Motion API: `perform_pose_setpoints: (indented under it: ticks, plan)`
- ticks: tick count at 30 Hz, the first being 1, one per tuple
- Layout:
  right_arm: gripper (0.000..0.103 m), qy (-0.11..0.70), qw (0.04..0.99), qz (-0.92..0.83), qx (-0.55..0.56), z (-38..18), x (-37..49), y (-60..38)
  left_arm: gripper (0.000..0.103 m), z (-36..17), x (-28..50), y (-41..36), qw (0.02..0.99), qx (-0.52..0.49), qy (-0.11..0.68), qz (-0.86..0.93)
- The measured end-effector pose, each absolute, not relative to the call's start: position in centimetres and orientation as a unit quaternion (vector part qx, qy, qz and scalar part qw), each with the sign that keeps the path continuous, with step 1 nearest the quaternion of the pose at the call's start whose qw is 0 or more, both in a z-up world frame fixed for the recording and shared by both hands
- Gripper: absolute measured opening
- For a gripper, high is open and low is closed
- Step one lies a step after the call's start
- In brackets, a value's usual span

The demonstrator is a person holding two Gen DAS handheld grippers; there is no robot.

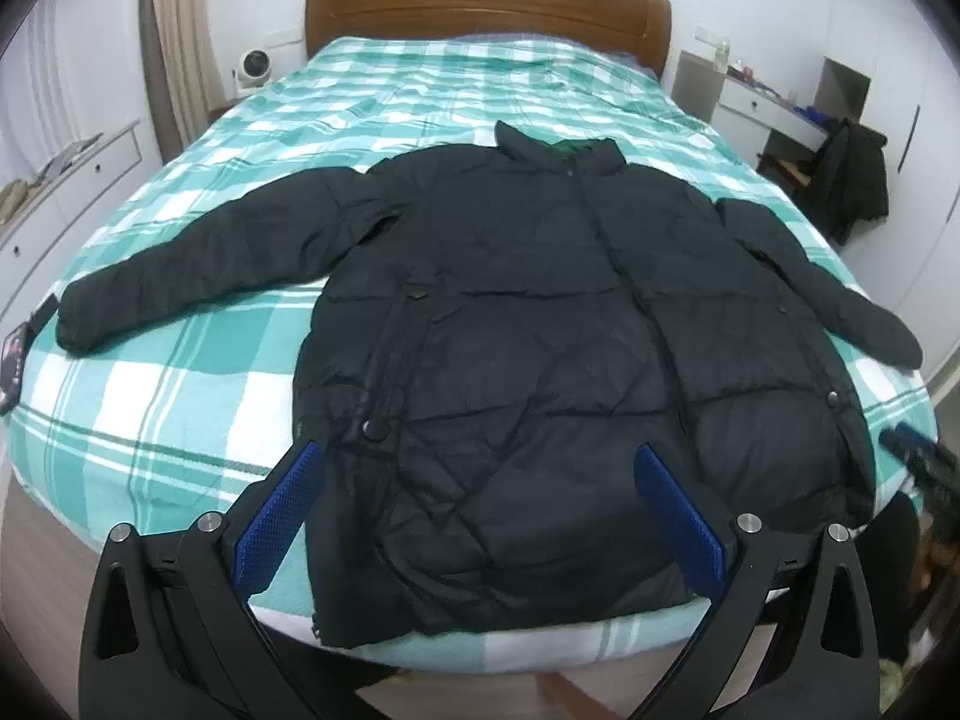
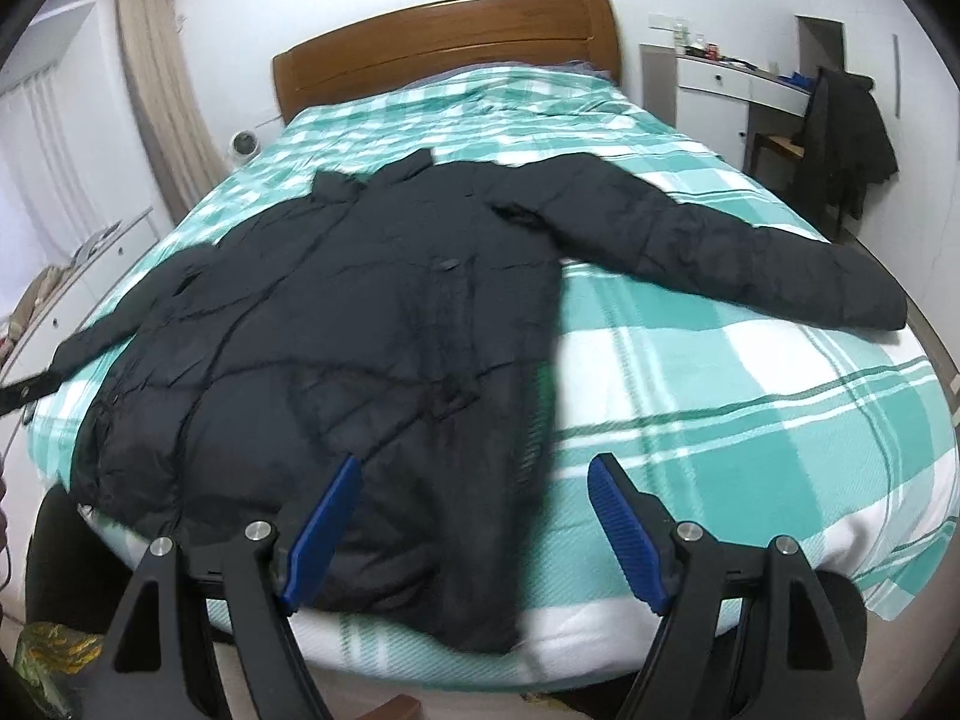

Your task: Fold large clothes

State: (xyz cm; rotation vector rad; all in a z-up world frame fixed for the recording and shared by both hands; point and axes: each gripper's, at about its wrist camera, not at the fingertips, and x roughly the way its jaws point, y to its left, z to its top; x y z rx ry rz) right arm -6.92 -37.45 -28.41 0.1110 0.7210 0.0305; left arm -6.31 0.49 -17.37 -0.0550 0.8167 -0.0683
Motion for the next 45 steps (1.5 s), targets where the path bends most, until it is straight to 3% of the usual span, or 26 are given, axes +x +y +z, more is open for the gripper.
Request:
perform_pose_setpoints:
  ticks: [3, 14, 15, 18, 21, 28, 33, 38, 45]
  plan:
    - [0.080, 0.341, 0.935, -0.036, 0.089, -28.7, -4.8, -43.0, 0.103, -17.3, -4.9, 0.2, 0.914, -0.017, 0.405, -0.029]
    - [0.079, 0.256, 0.856, -0.204, 0.400, -32.5, 0.9, -68.9, 0.103, -18.0, -2.8, -1.0, 0.901, -0.045, 0.431, -0.025]
    - [0.076, 0.244, 0.850, -0.208, 0.417, -32.8, 1.3, -70.0, 0.103, -18.0, -2.9, -1.2, 0.901, -0.042, 0.431, -0.026]
    - [0.030, 0.244, 0.838, -0.235, 0.428, -33.2, 2.5, -71.5, 0.103, -18.1, -3.1, -1.9, 0.901, -0.029, 0.431, -0.025]
    - [0.012, 0.236, 0.864, -0.250, 0.369, -30.6, 3.2, -69.4, 0.103, -18.4, -3.4, -2.1, 0.901, -0.018, 0.432, -0.021]
    - [0.011, 0.155, 0.979, -0.126, 0.032, -17.7, 2.2, -51.3, 0.103, -19.6, -3.4, -1.9, 0.896, -0.032, 0.442, -0.021]
    - [0.011, 0.105, 0.989, 0.006, -0.106, -13.8, -0.4, -37.8, 0.103, -20.1, -3.9, -2.0, 0.897, -0.046, 0.439, -0.032]
    - [0.011, 0.115, 0.974, 0.098, -0.169, -15.6, -0.9, -28.0, 0.103, -20.2, -4.9, -1.1, 0.900, -0.050, 0.432, -0.028]
    - [0.011, 0.212, 0.937, 0.179, -0.210, -24.6, -1.2, -19.8, 0.102, -21.1, -6.1, 1.3, 0.893, -0.098, 0.438, -0.015]
